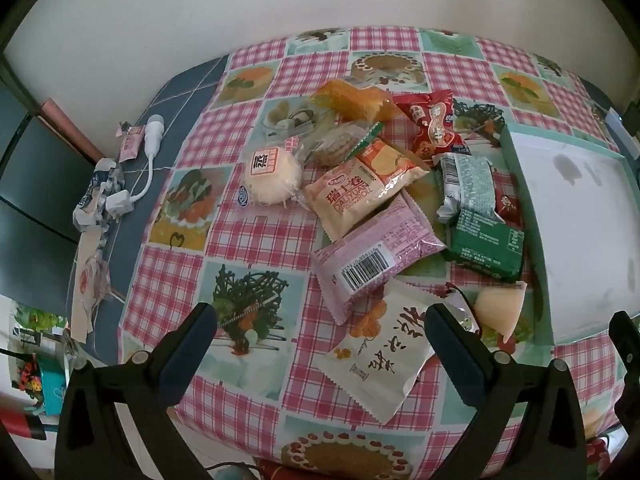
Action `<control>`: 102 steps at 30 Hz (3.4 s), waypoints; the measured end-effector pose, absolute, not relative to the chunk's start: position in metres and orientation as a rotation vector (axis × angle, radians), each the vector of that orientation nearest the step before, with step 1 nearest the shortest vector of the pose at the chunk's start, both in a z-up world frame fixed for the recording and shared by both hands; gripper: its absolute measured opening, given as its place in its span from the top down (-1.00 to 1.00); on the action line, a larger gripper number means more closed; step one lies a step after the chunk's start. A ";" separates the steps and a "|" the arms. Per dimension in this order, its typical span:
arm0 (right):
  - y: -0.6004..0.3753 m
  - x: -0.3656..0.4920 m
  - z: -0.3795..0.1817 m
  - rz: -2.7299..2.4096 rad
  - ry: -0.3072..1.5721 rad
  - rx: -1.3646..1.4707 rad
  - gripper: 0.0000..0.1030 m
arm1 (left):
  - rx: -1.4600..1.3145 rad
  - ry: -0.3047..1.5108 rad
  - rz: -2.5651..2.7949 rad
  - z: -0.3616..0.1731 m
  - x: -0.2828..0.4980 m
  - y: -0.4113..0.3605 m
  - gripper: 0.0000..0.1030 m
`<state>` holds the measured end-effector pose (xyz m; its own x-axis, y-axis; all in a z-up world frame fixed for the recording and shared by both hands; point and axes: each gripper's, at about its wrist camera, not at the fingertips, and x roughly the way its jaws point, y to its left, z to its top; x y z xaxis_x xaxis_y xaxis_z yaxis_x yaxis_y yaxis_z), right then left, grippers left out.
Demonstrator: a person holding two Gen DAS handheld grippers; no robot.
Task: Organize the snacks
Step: 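Move both tools toward the snack pile beside the white tray, then grasp the round bun with the right tool while the left tool grasps the white pastry pack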
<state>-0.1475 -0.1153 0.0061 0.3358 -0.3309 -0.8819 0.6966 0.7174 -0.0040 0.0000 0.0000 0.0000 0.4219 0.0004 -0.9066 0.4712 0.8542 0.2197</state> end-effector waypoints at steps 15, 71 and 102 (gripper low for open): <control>-0.117 -0.148 0.005 -0.698 1.032 0.420 -1.00 | 0.493 1.107 -0.312 -0.002 -0.002 0.002 -1.00; -0.081 -0.069 -0.027 -0.562 1.204 0.261 -1.00 | 0.281 1.235 -0.391 -0.039 0.033 0.021 -0.99; -0.096 -0.069 -0.023 -0.482 1.154 0.453 -0.99 | 0.140 1.366 -0.402 -0.056 0.038 0.033 -0.23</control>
<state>-0.0693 -0.0962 -0.0228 0.3264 -0.1267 -0.9367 0.5768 0.8118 0.0912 0.0383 0.0328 -0.0562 0.1481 -0.1980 -0.9690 0.3592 0.9236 -0.1338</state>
